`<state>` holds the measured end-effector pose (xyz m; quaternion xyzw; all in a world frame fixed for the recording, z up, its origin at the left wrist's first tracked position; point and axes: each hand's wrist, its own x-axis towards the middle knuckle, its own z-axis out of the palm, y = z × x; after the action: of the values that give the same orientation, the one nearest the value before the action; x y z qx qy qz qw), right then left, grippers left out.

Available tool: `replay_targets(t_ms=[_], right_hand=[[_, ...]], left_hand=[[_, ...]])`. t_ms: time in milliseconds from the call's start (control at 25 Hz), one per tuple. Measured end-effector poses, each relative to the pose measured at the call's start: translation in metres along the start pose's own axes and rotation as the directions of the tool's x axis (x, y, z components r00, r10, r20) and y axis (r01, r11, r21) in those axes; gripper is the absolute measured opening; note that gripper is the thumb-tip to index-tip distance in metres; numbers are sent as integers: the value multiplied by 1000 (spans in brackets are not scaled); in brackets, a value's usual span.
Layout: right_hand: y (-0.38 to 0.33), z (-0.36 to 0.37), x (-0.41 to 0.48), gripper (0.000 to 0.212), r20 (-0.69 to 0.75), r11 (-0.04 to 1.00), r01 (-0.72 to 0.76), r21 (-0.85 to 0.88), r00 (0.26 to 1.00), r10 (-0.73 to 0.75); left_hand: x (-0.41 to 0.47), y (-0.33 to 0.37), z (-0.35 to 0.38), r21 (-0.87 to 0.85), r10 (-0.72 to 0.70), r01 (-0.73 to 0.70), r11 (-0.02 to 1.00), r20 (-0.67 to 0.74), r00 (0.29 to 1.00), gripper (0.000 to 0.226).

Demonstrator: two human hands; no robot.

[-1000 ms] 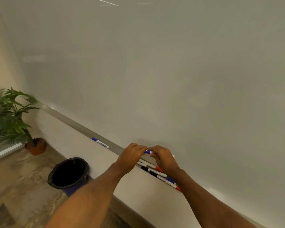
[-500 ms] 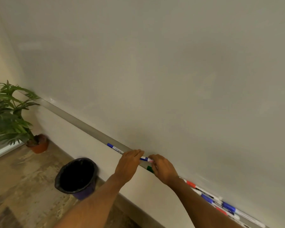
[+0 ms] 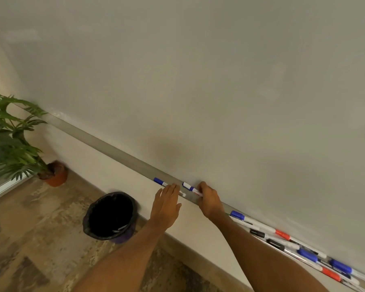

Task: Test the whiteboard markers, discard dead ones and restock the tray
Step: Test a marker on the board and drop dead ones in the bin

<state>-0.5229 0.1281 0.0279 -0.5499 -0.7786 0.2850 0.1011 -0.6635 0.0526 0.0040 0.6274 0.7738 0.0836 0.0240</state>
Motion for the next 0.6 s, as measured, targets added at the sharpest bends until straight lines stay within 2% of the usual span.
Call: replay_targets(t_ms=[160,360,480,600], right_hand=[[-8,11,15,18,-6,999,26,34,1000,-25],[4,8,5,13,-92,991,69,117,994,-58],[27,0,-10,13,-202,993,94,68,976,-79],[48,-8,-30,17,-280,988,146,-56,947,-156]], left_hand=[[3,-13,13,39,-4,1,999,84,996,66],[4,-15,17,47,57,-61,997,87,995,73],[6,0,12,7,72,-73,997,82,994,65],[9,22,8,-1,134,-134,991,51,990,60]])
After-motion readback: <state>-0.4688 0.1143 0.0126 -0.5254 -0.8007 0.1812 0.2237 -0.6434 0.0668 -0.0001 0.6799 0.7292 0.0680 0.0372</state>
